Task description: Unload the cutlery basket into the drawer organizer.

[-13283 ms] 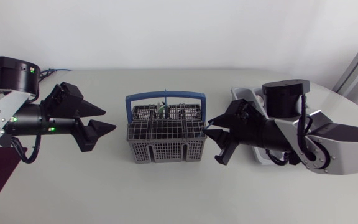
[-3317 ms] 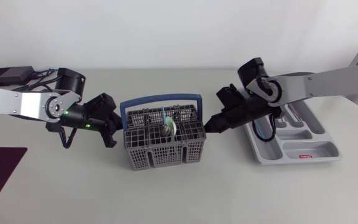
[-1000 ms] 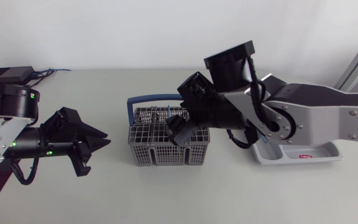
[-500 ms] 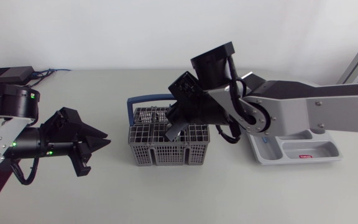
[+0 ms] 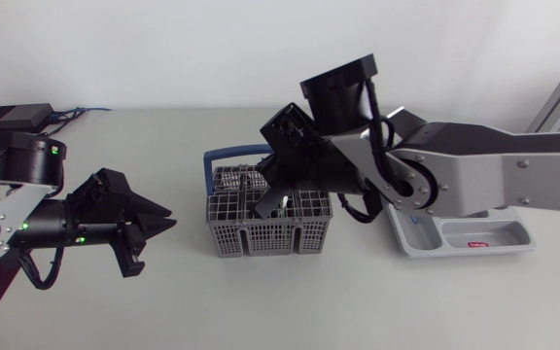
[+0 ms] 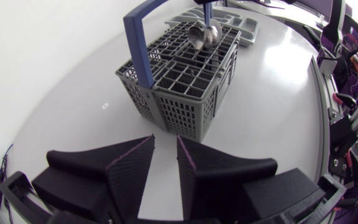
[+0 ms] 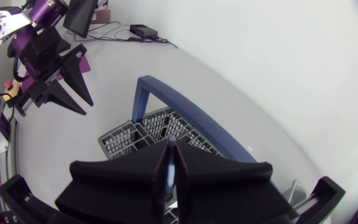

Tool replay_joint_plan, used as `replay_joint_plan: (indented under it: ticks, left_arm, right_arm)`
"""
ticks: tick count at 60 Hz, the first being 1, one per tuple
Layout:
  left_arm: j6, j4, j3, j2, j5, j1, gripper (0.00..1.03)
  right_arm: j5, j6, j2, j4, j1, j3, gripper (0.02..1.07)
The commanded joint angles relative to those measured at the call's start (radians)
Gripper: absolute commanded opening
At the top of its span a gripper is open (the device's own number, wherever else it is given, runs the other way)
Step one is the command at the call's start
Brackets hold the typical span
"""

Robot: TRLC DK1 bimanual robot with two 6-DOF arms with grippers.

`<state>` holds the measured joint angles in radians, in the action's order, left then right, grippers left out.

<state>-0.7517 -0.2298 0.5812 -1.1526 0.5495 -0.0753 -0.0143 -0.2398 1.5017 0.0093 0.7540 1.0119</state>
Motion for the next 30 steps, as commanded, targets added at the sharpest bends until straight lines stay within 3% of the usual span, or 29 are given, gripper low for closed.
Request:
replay_joint_plan:
  ticks: [1, 30]
  left_arm:
    - [0.02, 0.0, -0.015, -0.009, 0.012, -0.007, 0.44]
    - [0.046, -0.003, -0.023, 0.03, 0.007, -0.034, 0.44]
  right_arm:
    - [0.014, -0.021, -0.054, 0.017, 0.008, -0.022, 0.08]
    - [0.037, -0.024, -0.314, -0.017, 0.076, -0.073, 0.08]
